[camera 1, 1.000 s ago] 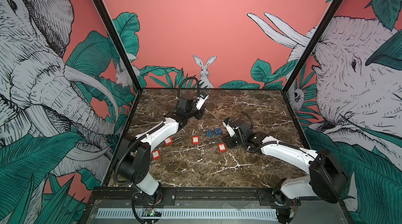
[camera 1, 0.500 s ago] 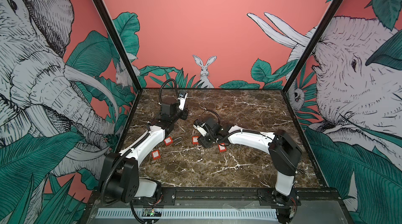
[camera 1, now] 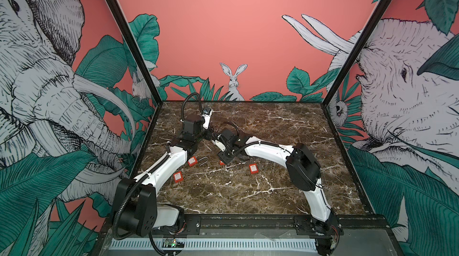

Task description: Lock with the key

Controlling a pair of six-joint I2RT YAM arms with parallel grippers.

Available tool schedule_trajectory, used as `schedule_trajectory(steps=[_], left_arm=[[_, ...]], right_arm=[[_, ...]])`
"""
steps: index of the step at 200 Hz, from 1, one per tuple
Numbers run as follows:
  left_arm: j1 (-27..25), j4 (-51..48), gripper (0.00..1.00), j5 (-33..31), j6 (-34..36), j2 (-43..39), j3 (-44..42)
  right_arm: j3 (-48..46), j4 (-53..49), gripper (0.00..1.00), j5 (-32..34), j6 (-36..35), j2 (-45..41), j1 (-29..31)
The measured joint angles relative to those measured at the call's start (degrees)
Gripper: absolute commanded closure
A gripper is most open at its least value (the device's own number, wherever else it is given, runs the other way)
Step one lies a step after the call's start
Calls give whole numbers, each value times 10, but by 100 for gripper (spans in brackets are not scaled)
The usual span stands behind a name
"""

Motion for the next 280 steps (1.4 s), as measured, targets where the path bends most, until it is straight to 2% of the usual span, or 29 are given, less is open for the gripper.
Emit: schedule_trajectory(steps=[69, 156, 217, 280], left_arm=[[9, -1, 79, -13, 0, -2, -2], [10, -1, 79, -27, 0, -2, -13], [12, -9, 79, -39, 13, -22, -11], [47, -43, 78, -43, 17, -22, 12]], right_arm=[[56, -42, 41, 30, -14, 34, 16], [57, -52, 43, 67, -45, 44, 21], [-29, 24, 44, 63, -44, 7, 22], [-46, 56, 42, 46, -39, 0, 22]])
